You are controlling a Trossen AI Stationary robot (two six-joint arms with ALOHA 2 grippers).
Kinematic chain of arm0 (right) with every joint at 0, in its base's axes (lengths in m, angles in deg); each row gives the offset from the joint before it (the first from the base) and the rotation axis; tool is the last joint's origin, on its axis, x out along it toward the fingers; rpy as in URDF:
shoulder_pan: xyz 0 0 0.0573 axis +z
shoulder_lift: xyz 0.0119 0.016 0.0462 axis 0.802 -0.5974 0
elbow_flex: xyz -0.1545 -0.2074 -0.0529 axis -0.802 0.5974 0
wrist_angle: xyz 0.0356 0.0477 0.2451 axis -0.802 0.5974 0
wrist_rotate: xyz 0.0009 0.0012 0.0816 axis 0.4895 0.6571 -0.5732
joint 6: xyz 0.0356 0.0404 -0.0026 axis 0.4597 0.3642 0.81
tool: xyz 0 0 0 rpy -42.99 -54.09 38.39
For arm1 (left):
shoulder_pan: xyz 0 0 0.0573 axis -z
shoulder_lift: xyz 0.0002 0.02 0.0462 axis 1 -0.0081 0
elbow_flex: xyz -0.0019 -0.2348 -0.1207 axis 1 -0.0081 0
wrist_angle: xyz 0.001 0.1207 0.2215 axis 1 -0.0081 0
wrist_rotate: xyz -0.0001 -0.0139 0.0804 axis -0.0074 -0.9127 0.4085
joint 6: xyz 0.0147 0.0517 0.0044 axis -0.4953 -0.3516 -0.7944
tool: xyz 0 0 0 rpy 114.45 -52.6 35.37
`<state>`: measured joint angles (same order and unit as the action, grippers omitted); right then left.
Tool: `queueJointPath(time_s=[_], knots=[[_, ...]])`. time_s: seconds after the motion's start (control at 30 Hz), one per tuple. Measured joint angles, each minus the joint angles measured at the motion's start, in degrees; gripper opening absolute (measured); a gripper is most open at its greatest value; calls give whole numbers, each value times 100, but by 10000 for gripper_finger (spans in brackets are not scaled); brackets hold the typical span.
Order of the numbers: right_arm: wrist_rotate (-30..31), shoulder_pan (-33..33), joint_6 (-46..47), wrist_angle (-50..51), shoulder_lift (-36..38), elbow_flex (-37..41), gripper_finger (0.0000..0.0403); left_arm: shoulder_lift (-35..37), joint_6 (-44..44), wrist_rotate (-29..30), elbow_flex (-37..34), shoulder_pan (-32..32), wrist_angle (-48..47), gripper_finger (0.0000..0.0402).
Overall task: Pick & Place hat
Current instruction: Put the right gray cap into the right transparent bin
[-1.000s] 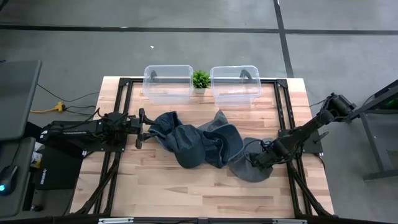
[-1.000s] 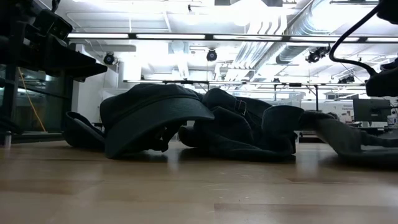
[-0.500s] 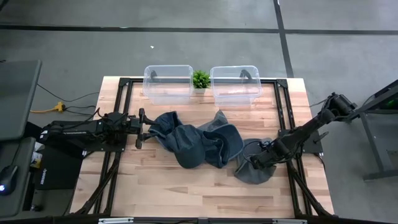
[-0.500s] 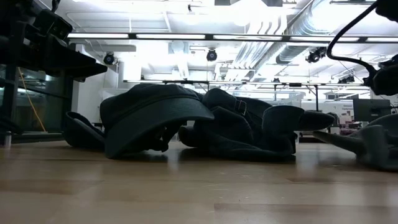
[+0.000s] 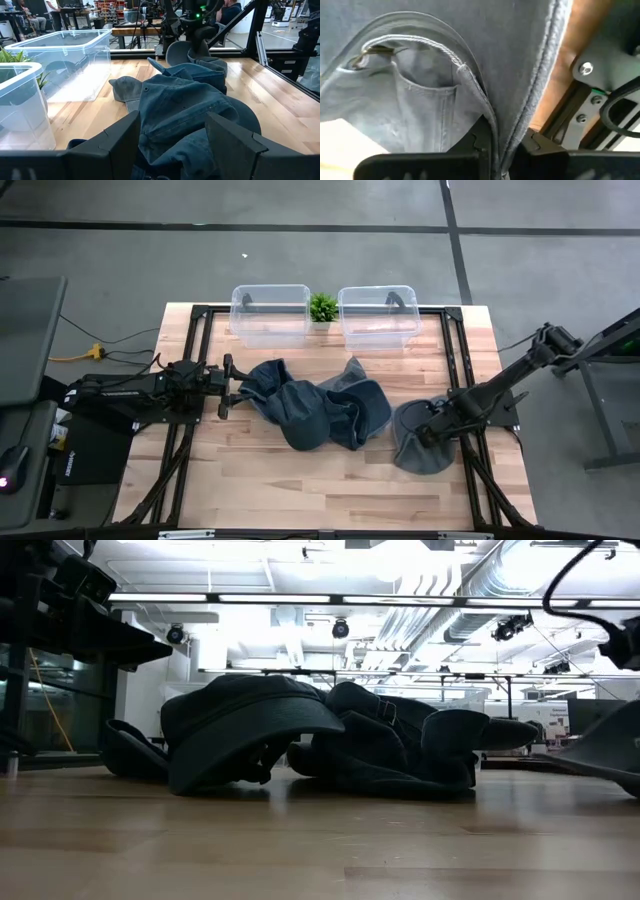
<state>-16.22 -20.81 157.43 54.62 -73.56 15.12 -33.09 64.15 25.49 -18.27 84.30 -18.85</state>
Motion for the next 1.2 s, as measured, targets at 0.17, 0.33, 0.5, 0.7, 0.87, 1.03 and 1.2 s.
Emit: queueJointPath(time_s=[0.17,0.33,0.5,0.7,0.87,1.03,1.2], knots=[[365,-96,-292,368,159,-380,21,-1,2,0,0,2,0,221],[976,-333,-815,911,162,-1061,20,0,1,0,0,1,0,221],[1595,-629,-1455,1445,162,-1863,20,1,0,0,0,0,0,221],[1962,-965,-1973,2448,162,-2690,20,1,0,0,0,2,0,221],[2340,-1440,-2866,2777,167,-3155,20,1,0,0,0,0,0,221],[2629,-2237,-4169,2785,-25,-3546,20,1,0,0,0,0,0,221],[2798,-3137,-5712,2786,-418,-3985,20,1,1,0,0,1,0,221]])
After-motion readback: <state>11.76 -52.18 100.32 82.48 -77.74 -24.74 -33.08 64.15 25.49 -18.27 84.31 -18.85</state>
